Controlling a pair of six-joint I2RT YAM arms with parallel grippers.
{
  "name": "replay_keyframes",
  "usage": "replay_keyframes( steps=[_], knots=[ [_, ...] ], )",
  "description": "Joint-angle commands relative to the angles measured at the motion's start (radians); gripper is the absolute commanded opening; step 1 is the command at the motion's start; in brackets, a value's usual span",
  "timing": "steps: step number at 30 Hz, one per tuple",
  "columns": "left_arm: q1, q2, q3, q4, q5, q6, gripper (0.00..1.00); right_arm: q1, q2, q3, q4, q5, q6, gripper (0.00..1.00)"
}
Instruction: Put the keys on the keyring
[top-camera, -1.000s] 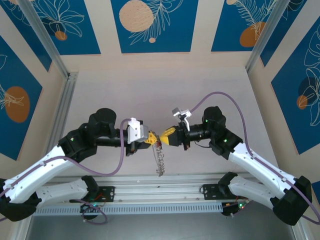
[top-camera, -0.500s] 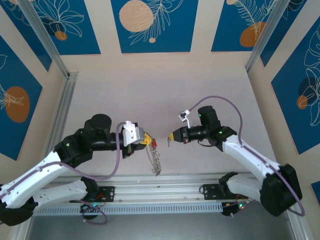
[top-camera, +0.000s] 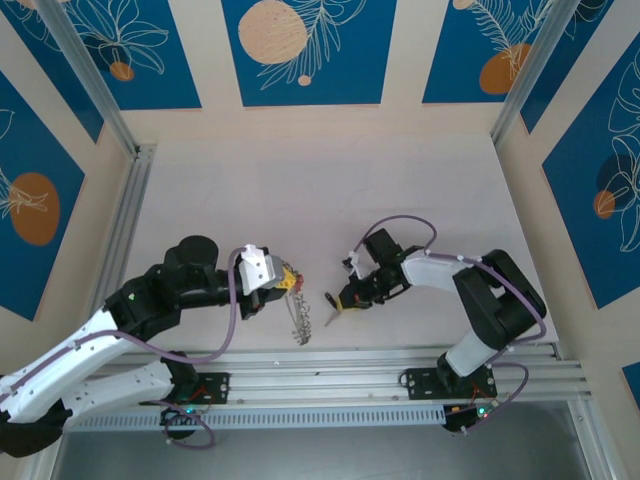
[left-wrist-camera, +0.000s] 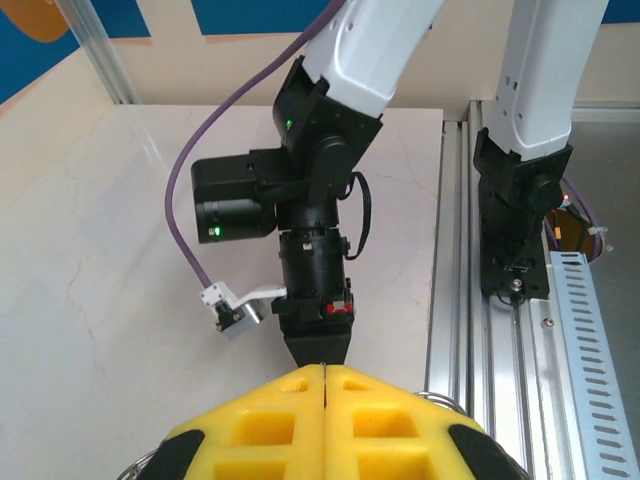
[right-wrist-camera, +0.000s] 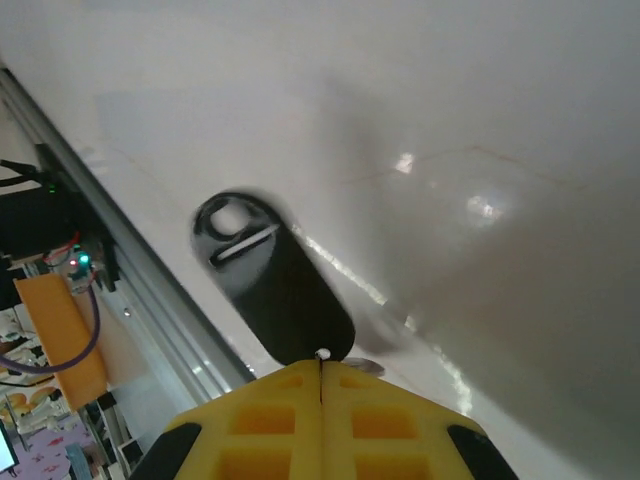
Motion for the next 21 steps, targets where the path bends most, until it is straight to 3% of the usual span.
replay_keyframes(
  steps=[1,10,15,18,21],
  knots=[
    [0.008,-0.024,0.000,0.018,-0.021,-0.019,0.00,0.019,0.033,0.062,-0.037,0.024,-0.039,0.00],
    [0.019,-0.020,0.000,0.021,-0.016,-0.022,0.00,0.060,0.089,0.174,-0.095,0.142,-0.089,0.00],
    [0.025,-0.019,0.000,0.023,-0.012,-0.024,0.00,0.059,0.105,0.208,-0.121,0.193,-0.106,0.09],
    [0.027,-0.018,0.000,0.025,-0.007,-0.027,0.00,0.053,0.099,0.216,-0.127,0.221,-0.105,0.17],
    [0.029,-0.018,0.000,0.025,-0.003,-0.027,0.00,0.044,0.073,0.210,-0.122,0.233,-0.100,0.37]
  ],
)
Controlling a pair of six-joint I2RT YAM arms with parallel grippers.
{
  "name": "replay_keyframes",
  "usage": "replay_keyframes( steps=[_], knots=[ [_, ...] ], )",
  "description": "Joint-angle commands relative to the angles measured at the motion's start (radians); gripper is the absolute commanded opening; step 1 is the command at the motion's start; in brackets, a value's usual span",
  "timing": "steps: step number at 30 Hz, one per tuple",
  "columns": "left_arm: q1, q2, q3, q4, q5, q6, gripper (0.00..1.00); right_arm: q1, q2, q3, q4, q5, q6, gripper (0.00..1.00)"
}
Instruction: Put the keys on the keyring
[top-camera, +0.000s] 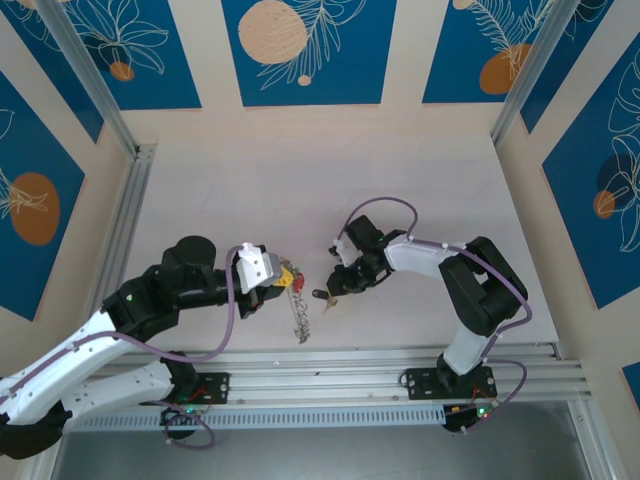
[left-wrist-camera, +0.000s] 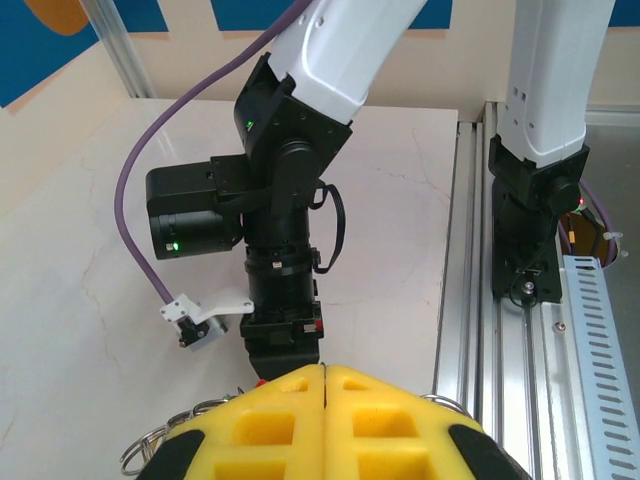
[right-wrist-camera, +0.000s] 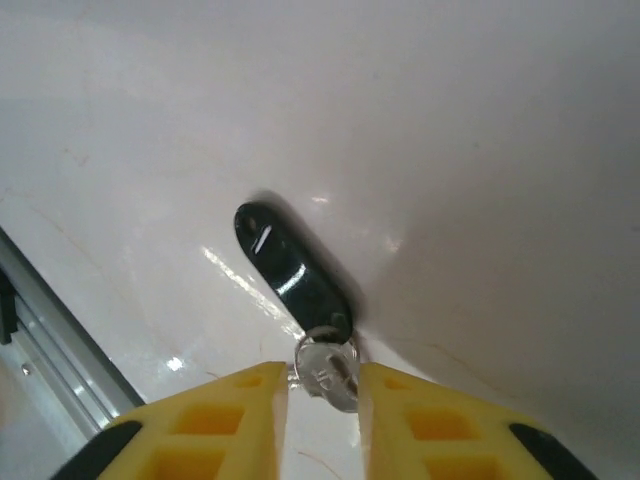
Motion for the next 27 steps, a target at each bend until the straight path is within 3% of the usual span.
replay_keyframes(
  steps=[1,4,10,20,27],
  knots=[
    [0.012,-0.011,0.002,0.030,0.015,-0.010,0.00,-0.013,-0.031,0.018,-0.035,0.033,-0.004,0.43],
    [0.014,-0.011,0.001,0.029,0.018,-0.011,0.00,-0.013,-0.076,0.007,-0.049,0.061,0.010,0.51],
    [0.015,-0.013,0.000,0.038,0.026,-0.015,0.00,0.052,-0.139,-0.041,-0.058,0.108,0.056,0.55],
    [0.025,-0.009,-0.001,0.046,0.048,-0.022,0.00,0.107,-0.133,-0.119,-0.001,0.175,0.022,0.49],
    [0.044,-0.007,-0.002,0.056,0.071,-0.032,0.00,0.148,-0.092,-0.084,0.013,0.252,-0.009,0.44]
  ],
)
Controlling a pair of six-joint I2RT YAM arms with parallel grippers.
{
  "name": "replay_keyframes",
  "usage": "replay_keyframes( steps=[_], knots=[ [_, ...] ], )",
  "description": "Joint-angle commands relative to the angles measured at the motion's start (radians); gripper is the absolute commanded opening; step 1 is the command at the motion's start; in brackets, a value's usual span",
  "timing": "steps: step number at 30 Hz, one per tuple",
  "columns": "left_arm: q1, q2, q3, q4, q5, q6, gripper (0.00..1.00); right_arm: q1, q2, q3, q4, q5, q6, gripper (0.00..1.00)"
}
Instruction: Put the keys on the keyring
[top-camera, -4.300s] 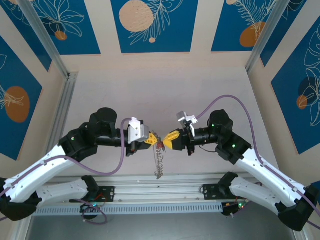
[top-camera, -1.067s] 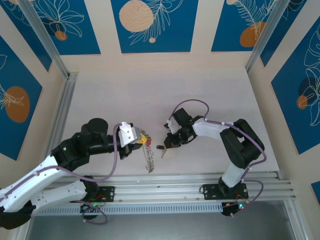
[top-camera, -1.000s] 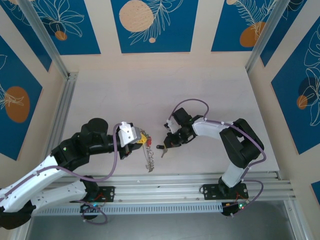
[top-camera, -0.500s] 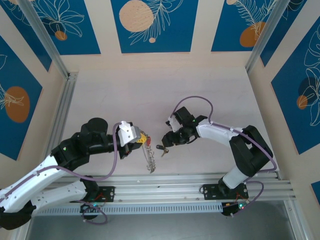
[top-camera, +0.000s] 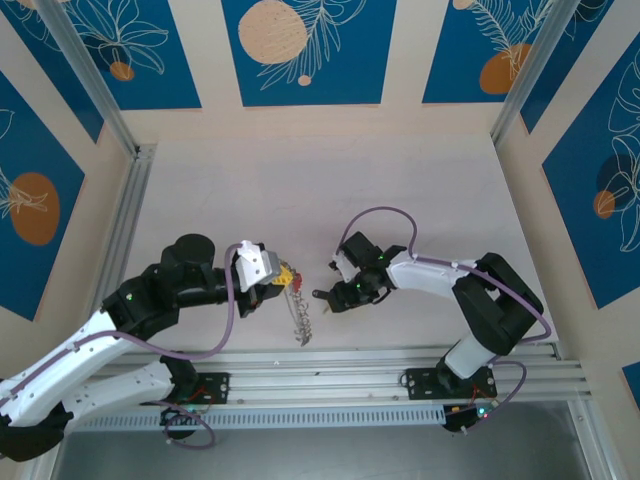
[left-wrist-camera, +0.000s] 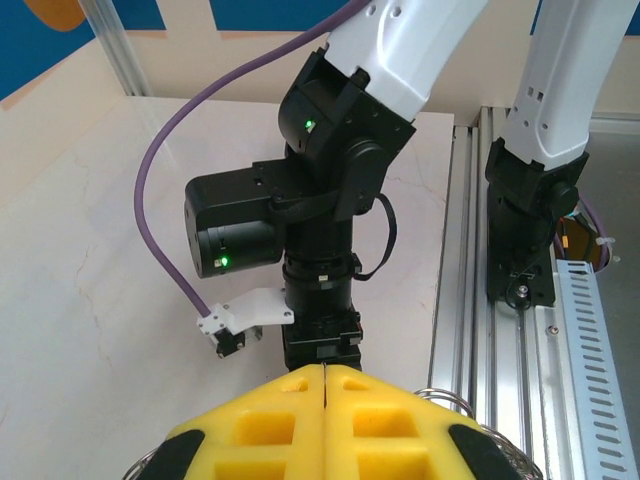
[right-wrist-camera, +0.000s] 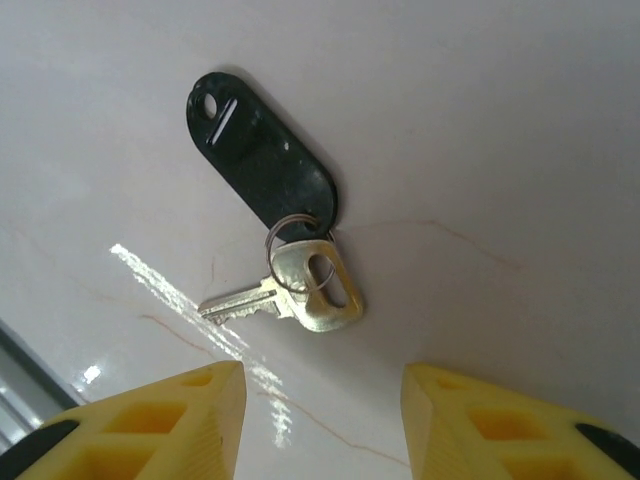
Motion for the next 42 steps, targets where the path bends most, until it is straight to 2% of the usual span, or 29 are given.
replay_keyframes(
  steps=[1,9,12,14,30,35,38,42],
  knots=[
    [0.019,-0.010,-0.002,0.057,0.040,-0.024,0.00,0.030,0.030,0.028,0.009,0.060,-0.033,0.43],
    [0.031,-0.012,-0.001,0.056,0.059,-0.027,0.00,0.041,0.075,0.053,0.061,0.079,-0.042,0.38],
    [0.032,-0.011,-0.002,0.055,0.061,-0.029,0.00,0.047,0.088,0.065,0.062,0.088,-0.047,0.29],
    [0.035,-0.012,-0.002,0.055,0.062,-0.031,0.00,0.047,0.087,0.073,0.060,0.093,-0.053,0.27],
    [0.047,-0.002,0.001,0.058,0.082,-0.035,0.00,0.037,0.098,0.121,0.086,0.088,-0.095,0.28],
    [0.053,-0.002,0.001,0.059,0.085,-0.036,0.00,0.019,0.121,0.147,0.082,0.089,-0.126,0.18],
    [0.055,-0.003,0.001,0.061,0.087,-0.037,0.00,0.010,0.131,0.165,0.078,0.086,-0.142,0.16],
    [0.058,0.000,0.001,0.062,0.091,-0.037,0.00,0.013,0.090,0.158,0.071,0.071,-0.149,0.21]
  ],
)
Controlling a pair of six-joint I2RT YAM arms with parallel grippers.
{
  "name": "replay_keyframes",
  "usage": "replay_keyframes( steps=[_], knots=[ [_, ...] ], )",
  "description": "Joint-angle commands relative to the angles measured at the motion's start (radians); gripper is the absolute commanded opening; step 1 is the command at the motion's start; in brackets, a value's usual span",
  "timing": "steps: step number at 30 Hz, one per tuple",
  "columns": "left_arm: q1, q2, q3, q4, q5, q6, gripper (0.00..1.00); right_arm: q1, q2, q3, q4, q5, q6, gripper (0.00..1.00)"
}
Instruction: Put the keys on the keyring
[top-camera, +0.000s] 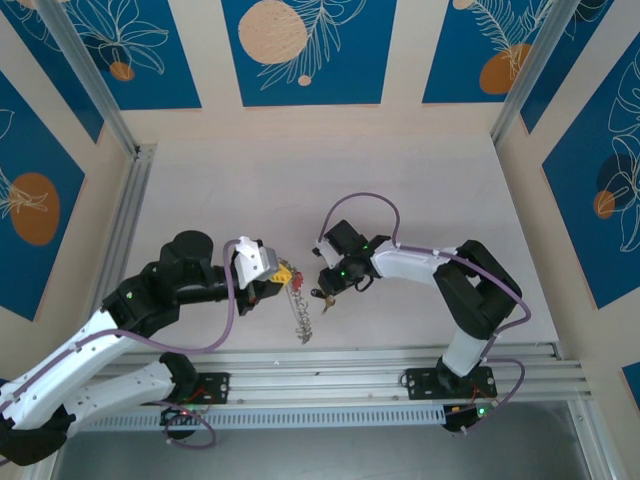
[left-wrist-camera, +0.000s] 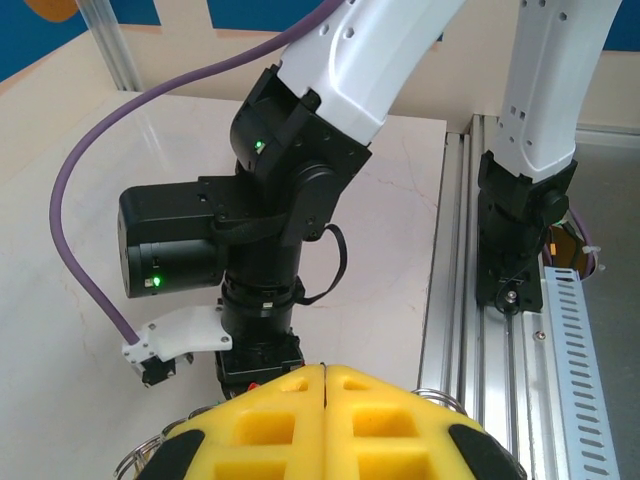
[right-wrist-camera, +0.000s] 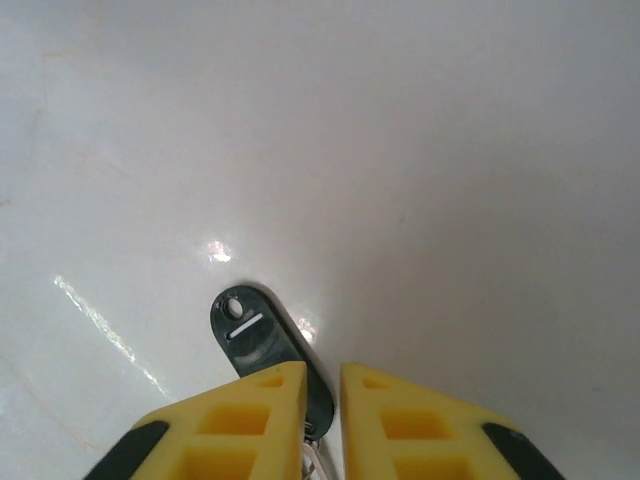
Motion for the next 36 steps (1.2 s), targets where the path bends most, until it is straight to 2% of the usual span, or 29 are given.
replay_keyframes(
  steps=[1,5,12,29,36],
  knots=[
    [0.016,-0.002,0.005,0.058,0.032,-0.015,0.00,0.009,-0.060,-0.008,-0.001,-0.023,-0.023,0.24],
    [0.020,0.000,0.005,0.066,0.048,-0.021,0.00,0.037,-0.156,-0.090,0.051,-0.067,-0.024,0.31],
    [0.024,-0.007,0.000,0.075,0.058,-0.030,0.00,0.043,-0.184,-0.232,0.188,-0.108,0.001,0.31],
    [0.039,-0.007,0.000,0.083,0.081,-0.039,0.00,0.043,-0.124,-0.230,0.223,0.011,0.008,0.30],
    [0.045,-0.007,-0.001,0.084,0.083,-0.041,0.00,0.044,-0.114,-0.231,0.227,0.020,-0.002,0.24]
  ],
)
